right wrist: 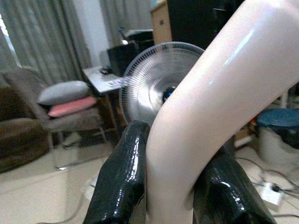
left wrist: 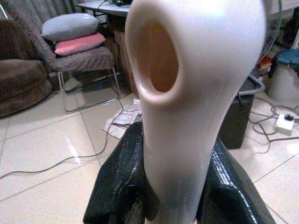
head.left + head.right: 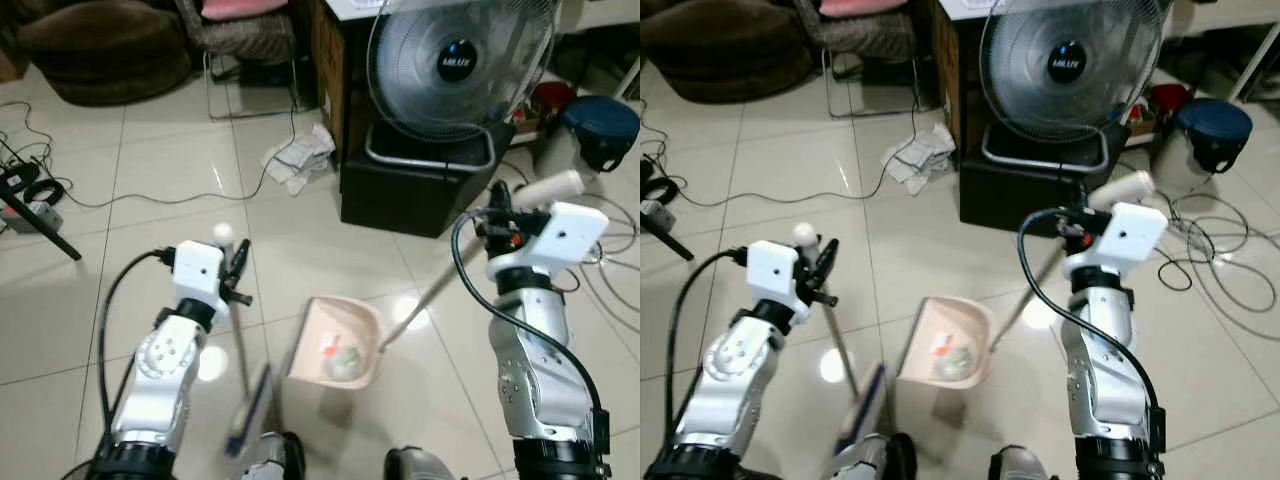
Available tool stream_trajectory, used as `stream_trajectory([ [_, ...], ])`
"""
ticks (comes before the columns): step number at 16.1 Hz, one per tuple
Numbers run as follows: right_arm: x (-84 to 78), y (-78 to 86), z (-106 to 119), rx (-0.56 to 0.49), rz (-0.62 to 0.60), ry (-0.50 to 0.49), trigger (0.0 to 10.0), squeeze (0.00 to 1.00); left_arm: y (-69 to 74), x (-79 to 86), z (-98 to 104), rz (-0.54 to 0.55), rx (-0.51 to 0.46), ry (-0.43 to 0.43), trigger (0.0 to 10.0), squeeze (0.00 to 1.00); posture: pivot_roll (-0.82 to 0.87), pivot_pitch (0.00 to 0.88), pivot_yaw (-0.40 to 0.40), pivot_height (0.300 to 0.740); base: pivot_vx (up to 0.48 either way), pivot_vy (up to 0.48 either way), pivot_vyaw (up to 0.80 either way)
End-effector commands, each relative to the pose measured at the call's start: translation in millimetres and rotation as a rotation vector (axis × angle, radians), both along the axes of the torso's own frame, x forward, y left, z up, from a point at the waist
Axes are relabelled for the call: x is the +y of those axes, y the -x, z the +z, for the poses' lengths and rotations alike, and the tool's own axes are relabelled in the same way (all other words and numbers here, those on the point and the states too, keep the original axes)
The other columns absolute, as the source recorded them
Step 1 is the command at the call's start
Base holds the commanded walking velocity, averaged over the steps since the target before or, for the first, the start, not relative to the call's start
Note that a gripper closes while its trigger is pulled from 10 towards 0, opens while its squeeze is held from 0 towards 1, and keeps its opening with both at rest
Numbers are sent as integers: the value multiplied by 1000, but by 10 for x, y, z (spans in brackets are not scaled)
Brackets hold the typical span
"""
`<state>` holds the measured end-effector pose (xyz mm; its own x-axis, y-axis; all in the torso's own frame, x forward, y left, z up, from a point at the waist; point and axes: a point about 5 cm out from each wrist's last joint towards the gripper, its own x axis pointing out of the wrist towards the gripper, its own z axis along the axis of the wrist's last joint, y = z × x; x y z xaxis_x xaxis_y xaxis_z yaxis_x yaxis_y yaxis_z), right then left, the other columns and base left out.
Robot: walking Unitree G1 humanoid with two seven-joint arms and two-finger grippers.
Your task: Sweep floor
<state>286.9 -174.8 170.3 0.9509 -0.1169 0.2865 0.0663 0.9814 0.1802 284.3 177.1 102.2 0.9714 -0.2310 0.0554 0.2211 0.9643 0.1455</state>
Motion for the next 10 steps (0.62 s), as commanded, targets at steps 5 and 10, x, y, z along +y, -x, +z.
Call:
stream_trajectory([
  [5, 128, 8, 183, -13, 84, -67, 10000, 0, 26, -11, 74, 1, -11, -10, 10000, 0, -64, 72, 84, 740, 0, -425, 0],
  [10, 191, -3, 244, 1, 119, -81, 10000, 0, 56, 26, 54, 41, 20, 24, 10000, 0, -58, 67, 82, 740, 0, -154, 0],
])
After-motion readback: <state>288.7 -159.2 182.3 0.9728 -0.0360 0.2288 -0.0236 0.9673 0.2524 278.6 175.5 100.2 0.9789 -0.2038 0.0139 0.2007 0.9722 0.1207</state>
